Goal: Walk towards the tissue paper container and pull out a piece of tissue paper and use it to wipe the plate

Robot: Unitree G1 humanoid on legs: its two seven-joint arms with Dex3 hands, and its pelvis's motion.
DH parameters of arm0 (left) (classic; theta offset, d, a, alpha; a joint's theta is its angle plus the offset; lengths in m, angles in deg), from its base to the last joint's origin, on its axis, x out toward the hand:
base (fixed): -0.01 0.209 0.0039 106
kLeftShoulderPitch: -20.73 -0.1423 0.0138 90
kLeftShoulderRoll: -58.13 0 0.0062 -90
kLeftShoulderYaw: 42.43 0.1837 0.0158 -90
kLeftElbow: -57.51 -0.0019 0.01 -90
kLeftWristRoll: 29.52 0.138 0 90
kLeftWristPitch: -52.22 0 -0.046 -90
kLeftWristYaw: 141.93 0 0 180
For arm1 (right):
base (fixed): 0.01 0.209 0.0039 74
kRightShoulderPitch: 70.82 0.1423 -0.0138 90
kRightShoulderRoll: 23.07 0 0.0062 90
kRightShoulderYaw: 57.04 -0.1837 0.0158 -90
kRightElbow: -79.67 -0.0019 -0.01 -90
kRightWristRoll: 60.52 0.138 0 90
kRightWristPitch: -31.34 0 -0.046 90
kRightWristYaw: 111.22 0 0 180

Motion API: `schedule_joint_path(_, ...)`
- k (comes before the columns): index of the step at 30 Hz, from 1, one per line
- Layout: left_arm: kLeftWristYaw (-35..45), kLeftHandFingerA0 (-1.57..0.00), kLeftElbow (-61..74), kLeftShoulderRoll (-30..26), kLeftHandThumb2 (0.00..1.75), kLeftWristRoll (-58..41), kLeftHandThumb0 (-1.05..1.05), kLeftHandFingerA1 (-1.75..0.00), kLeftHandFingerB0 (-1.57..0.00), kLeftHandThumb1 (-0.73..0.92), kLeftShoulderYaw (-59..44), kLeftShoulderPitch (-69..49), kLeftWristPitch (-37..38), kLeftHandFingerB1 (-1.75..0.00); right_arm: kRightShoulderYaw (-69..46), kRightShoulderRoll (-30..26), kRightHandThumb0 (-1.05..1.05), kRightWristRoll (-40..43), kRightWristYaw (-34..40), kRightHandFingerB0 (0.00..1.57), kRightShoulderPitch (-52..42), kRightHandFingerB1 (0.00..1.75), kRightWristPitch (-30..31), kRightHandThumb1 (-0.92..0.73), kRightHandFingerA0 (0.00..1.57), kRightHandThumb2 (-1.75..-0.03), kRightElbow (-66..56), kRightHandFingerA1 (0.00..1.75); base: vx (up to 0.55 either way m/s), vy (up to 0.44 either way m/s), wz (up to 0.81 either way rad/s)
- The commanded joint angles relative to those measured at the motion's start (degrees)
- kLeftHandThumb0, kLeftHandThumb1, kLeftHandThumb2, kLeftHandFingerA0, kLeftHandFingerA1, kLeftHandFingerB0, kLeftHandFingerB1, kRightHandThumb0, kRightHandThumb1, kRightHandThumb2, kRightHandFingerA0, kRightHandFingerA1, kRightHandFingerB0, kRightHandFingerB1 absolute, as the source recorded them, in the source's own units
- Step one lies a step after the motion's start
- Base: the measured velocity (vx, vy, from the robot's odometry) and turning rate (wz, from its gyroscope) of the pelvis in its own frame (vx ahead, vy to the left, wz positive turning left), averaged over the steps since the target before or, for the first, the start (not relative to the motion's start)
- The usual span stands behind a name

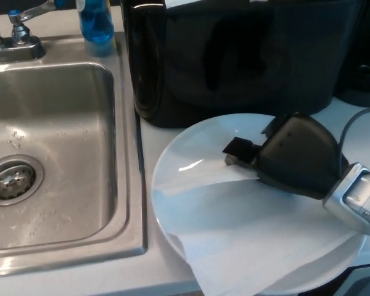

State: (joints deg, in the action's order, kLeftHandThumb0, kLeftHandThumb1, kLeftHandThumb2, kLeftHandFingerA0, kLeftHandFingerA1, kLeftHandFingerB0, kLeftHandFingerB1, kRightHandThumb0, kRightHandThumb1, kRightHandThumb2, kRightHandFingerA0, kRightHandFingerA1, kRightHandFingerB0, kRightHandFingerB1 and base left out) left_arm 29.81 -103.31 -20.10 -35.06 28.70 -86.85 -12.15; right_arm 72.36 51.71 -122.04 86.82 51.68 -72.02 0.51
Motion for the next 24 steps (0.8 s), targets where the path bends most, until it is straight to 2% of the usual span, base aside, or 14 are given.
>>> schedule_joint_path(1,-0.1,-1.02,0.1,-0.5,1.02,-0.5,-0.03,-1.02,-0.94,0.51,-0.3,1.2,1.9,-0.71,4.0,1.3,-0.27,-2.8,-4.8,0.87,-0.3,0.75,-4.3,-0.5,1.09,-0.9,0.5,1.68,0.0,0.0,0.0)
schedule_joint_path(2,0.0,-1.02,0.1,-0.5,1.02,-0.6,-0.03,-1.02,-0.94,0.51,-0.4,1.3,1.7,-0.71,4.2,1.4,-0.27,-2.7,-5.0,0.87,0.0,0.75,-4.2,-0.5,1.09,-0.9,0.3,1.68,0.0,0.0,0.0)
schedule_joint_path(3,0.1,-1.03,-0.1,-0.6,1.0,-0.5,-0.05,-0.99,-0.92,0.52,-0.4,1.4,1.9,-0.71,4.2,1.2,-0.34,-2.6,-5.4,0.83,0.1,0.86,-4.0,-0.46,1.3,-1.03,0.2,1.37,0.0,0.0,0.0)
schedule_joint_path(4,0.2,-1.03,-0.3,-0.8,1.0,-0.4,-0.05,-0.99,-0.92,0.52,-0.4,1.5,2.1,-0.71,4.1,1.0,-0.3,-2.4,-5.8,0.85,0.2,0.88,-3.8,-0.56,1.04,-0.91,0.2,1.71,0.0,0.0,0.0)
schedule_joint_path(9,0.4,-1.03,-0.4,-1.0,1.0,-0.4,-0.05,-0.99,-0.92,0.52,-0.4,1.5,2.3,-0.71,4.2,0.8,-0.3,-2.2,-5.8,0.85,0.3,0.88,-3.7,-0.56,1.04,-0.91,0.4,1.71,0.0,0.0,0.0)
schedule_joint_path(10,0.3,-1.04,0.5,-0.9,1.11,-0.5,0.0,-1.0,-0.92,0.46,-0.5,1.3,3.1,-0.69,4.0,1.2,-0.35,-0.9,-6.5,0.83,0.6,0.91,-4.2,-0.54,1.25,-1.06,1.0,1.35,0.0,0.0,0.0)
schedule_joint_path(11,0.2,-1.05,0.5,-0.9,1.07,-0.5,0.0,-1.01,-0.93,0.48,-0.5,1.3,3.2,-0.69,4.2,1.7,-0.26,-0.6,-7.0,0.87,0.7,0.91,-4.3,-0.58,1.0,-0.99,0.8,1.65,0.0,0.0,0.0)
schedule_joint_path(12,0.1,-1.05,0.4,-0.9,1.07,-0.5,0.0,-1.01,-0.93,0.48,-0.5,1.4,3.2,-0.69,4.4,2.4,-0.26,-0.5,-7.5,0.87,0.9,0.91,-4.2,-0.58,1.0,-0.99,0.6,1.65,0.0,0.0,0.0)
schedule_joint_path(13,0.0,-1.04,0.3,-0.9,1.09,-0.3,0.04,-1.0,-0.92,0.47,-0.4,1.5,3.0,-0.69,4.7,3.0,-0.26,-0.6,-8.1,0.88,1.1,0.9,-4.1,-0.57,0.99,-1.01,0.2,1.61,0.0,0.0,0.0)
schedule_joint_path(14,0.1,-1.05,0.1,-0.8,1.16,-0.1,0.03,-1.02,-0.94,0.44,-0.2,1.6,3.4,-0.71,5.4,4.6,-0.29,-0.8,-7.5,0.86,1.1,0.95,-3.9,-0.52,1.24,-1.11,-0.2,1.32,0.0,0.0,0.0)
schedule_joint_path(18,0.1,-1.05,0.1,-0.8,1.16,-0.1,0.03,-1.02,-0.94,0.44,-0.2,1.6,3.5,-0.71,5.5,4.9,-0.29,-0.9,-7.6,0.86,1.0,0.95,-3.9,-0.52,1.24,-1.11,-0.3,1.32,0.0,0.0,0.0)
schedule_joint_path(19,0.1,-1.04,0.1,-0.8,1.12,0.0,0.0,-1.01,-0.94,0.44,-0.2,1.5,3.6,-0.7,7.3,7.5,-0.31,-0.9,-9.1,0.88,0.1,1.03,-3.5,-0.52,1.12,-0.97,-2.8,1.72,0.0,0.0,0.0)
schedule_joint_path(21,-0.2,-1.04,0.4,-0.4,1.12,0.1,-0.01,-1.01,-0.93,0.47,0.0,1.1,3.7,-0.69,8.3,8.6,-0.32,-1.1,-10.5,0.88,-1.1,0.97,-3.1,-0.54,1.12,-0.94,-5.3,1.7,0.0,0.0,0.0)
schedule_joint_path(24,0.4,-1.03,-0.1,-0.9,1.03,-0.4,-0.02,-1.01,-0.93,0.51,-0.4,1.3,2.9,-0.7,9.0,8.7,-0.31,-1.5,-9.8,0.87,-1.9,1.07,-3.7,-0.47,1.13,-0.98,-7.1,1.71,0.0,0.0,0.0)
